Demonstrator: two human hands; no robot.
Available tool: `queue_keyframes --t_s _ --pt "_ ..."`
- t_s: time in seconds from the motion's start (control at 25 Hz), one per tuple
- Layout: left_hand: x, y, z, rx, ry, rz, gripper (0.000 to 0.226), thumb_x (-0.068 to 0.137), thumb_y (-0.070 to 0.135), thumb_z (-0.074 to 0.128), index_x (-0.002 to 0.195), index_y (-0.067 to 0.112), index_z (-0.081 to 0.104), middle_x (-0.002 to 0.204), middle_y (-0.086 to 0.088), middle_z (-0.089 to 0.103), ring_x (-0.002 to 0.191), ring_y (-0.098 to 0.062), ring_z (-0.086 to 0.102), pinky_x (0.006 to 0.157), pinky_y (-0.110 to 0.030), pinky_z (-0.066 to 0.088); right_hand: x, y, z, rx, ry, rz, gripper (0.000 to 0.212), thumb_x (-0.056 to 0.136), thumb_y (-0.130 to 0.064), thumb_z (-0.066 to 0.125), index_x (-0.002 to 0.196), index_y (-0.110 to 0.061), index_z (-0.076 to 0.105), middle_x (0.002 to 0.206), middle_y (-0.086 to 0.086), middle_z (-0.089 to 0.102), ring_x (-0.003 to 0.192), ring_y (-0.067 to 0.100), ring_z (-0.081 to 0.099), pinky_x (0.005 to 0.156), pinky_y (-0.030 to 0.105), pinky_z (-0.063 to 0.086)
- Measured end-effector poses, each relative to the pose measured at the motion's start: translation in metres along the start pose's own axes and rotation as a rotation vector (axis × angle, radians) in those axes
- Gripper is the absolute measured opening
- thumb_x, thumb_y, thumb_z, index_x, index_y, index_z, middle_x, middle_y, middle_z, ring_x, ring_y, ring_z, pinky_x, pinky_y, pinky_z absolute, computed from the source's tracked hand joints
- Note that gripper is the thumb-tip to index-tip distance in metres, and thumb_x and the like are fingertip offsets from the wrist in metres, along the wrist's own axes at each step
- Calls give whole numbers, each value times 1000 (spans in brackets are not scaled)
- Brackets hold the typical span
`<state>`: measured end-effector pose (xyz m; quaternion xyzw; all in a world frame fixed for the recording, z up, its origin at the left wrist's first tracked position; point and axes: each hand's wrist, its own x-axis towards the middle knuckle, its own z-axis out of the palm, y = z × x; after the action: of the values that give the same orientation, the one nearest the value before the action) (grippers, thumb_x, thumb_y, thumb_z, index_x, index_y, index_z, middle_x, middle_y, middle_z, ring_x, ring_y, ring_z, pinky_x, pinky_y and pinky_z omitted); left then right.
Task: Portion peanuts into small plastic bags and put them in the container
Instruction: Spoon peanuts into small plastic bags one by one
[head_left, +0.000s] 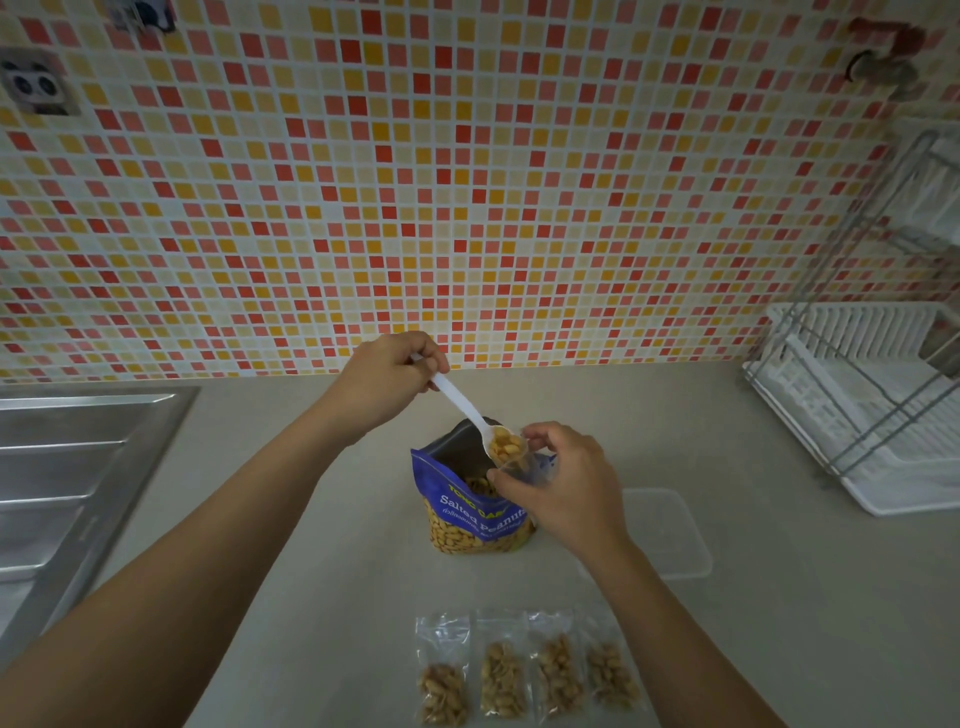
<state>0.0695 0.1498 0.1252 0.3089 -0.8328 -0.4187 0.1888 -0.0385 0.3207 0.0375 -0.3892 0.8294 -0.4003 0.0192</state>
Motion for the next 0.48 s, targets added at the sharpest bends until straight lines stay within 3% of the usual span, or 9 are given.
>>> queue_keyframes --t_s 0.16,0.28,0.36,0.48 --pt "-2 28 8 259 -84 210 20 94 9 44 88 17 61 74 18 54 65 0 51 55 -1 37 1 0 1 23 6 1 53 57 -57 71 101 -30 60 88 -18 60 87 9 52 67 29 45" --pt "-5 50 7 431 -61 374 21 94 7 43 93 14 63 80 8 62 55 -2 46 51 -7 34 1 1 2 60 17 14 48 61 -53 76 99 -29 60 90 -15 61 87 10 54 68 31 47" --pt "-7 56 -3 437 -1 375 21 94 7 43 95 13 63 86 4 62 56 -1 47 53 -11 34 0 2 1 83 19 22 47 61 -51 77 99 -29 60 89 -16 61 87 10 56 69 31 49" --pt "-3 45 -21 349 102 232 17 95 10 44 99 14 61 86 2 59 59 -2 49 53 -13 33 -1 2 -1 136 6 56 50 61 -48 79 103 -27 60 90 -15 60 86 6 58 70 25 49"
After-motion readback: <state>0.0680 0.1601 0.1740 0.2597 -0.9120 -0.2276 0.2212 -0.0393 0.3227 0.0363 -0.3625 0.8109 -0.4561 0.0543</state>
